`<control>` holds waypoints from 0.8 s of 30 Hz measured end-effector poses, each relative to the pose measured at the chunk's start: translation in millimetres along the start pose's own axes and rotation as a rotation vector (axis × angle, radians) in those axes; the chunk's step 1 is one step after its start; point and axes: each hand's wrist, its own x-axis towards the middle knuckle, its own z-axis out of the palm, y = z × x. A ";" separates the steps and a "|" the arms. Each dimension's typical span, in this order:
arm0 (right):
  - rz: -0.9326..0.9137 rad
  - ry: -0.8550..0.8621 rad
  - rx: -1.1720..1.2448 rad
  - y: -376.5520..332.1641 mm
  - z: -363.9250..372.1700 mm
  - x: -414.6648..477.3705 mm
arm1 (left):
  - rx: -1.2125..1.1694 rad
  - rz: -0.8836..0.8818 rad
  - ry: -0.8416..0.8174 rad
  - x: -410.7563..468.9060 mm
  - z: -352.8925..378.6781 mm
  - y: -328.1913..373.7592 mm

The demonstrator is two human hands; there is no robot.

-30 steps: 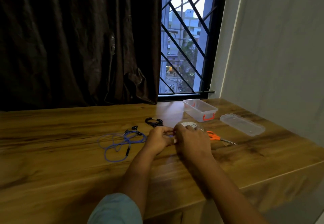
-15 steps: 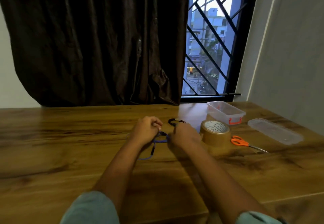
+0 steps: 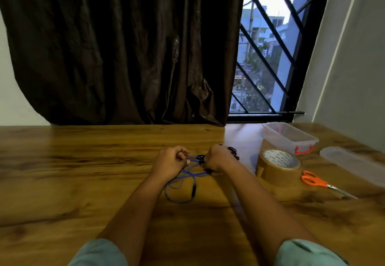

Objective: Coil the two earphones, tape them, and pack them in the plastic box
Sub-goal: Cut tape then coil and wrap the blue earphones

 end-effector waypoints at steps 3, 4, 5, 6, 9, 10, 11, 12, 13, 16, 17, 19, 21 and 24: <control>-0.061 -0.061 -0.067 0.0 0.8 3.7 | 0.127 0.047 0.001 0.6 1.1 0.1; -0.090 -0.080 -0.100 -0.4 1.6 3.4 | 0.153 0.065 0.005 0.5 0.9 0.2; -0.123 -0.088 -0.118 -1.0 2.6 2.4 | 0.182 0.079 0.011 0.5 0.6 0.4; -0.164 -0.091 -0.108 -1.6 3.7 0.8 | 0.224 0.093 0.016 0.1 0.4 1.3; -0.306 -0.053 -0.042 -2.2 4.8 -3.9 | 0.372 0.133 0.039 -1.8 1.6 3.7; -0.342 -0.019 -0.008 -1.2 5.0 -3.8 | 0.404 0.142 0.051 -2.8 1.3 4.7; -0.375 0.012 0.024 -0.6 3.9 -4.7 | 0.431 0.148 0.057 -3.2 1.2 4.7; -0.390 0.015 0.053 0.5 2.8 -4.9 | 0.457 0.150 0.053 -3.9 0.5 5.5; -0.388 -0.009 0.062 1.0 2.1 -5.2 | 0.482 0.149 0.043 -4.2 0.2 5.2; -0.341 -0.056 -0.044 0.8 5.3 -3.2 | 0.568 0.156 0.022 -5.0 -0.7 6.2; -0.318 -0.049 -0.064 -0.2 7.1 -3.4 | 0.607 0.165 0.018 -5.0 0.2 5.9; -0.286 -0.049 -0.046 -1.4 11.1 -1.0 | 0.647 0.158 0.020 -5.5 2.4 5.5; -0.259 -0.031 -0.025 -3.2 11.4 -1.0 | 0.593 0.152 0.077 -4.8 3.3 6.0; -0.298 0.096 -0.078 -0.3 12.3 7.4 | 0.373 0.205 0.197 -1.3 2.4 7.9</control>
